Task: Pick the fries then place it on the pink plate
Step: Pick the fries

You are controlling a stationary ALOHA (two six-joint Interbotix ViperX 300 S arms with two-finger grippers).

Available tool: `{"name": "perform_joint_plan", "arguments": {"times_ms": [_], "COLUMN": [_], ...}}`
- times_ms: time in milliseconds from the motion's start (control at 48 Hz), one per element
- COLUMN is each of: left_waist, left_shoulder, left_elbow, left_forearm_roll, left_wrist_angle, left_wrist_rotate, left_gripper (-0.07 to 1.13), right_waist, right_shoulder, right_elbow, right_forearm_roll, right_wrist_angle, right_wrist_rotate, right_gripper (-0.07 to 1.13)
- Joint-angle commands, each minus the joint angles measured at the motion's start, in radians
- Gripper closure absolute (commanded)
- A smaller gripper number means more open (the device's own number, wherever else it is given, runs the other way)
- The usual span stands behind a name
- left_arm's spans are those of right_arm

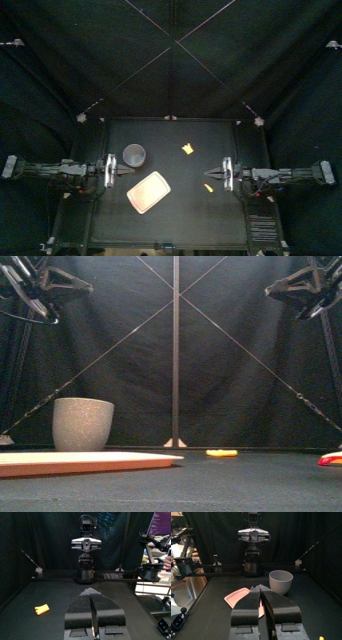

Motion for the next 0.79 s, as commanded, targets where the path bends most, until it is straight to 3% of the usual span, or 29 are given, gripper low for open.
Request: {"name": "perform_joint_plan", "arguments": {"times_ms": [21, 312, 438, 583, 688, 792], "left_waist": [0.002, 0.008, 0.008, 0.011, 0.017, 0.021], "left_shoulder": [0.011, 0.011, 0.011, 0.012, 0.012, 0.012], "left_elbow": [-0.023, -0.023, -0.025, -0.018, -0.012, -0.009], "left_forearm_roll": [-0.003, -0.003, -0.003, -0.003, -0.003, -0.011], "left_wrist_angle": [-0.003, -0.012, -0.012, -0.006, -0.006, -0.006], "left_wrist_rotate": [0.0, 0.0, 0.0, -0.002, -0.003, -0.002], "left_gripper": [1.05, 1.05, 1.05, 1.05, 1.05, 1.05], "right_waist": [-0.043, -0.304, -0.439, -0.518, -0.525, -0.526], "right_shoulder": [0.043, 0.23, 0.316, 0.411, 0.492, 0.561], "right_elbow": [-0.012, -0.077, -0.12, -0.179, -0.229, -0.268], "right_forearm_roll": [0.005, 0.041, 0.083, 0.16, 0.229, 0.27], "right_wrist_angle": [-0.003, 0.006, 0.055, 0.152, 0.202, 0.21], "right_wrist_rotate": [0.0, 0.005, 0.006, 0.006, 0.006, 0.005], "right_gripper": [1.03, 1.02, 0.93, 0.66, 0.35, 0.12]}}
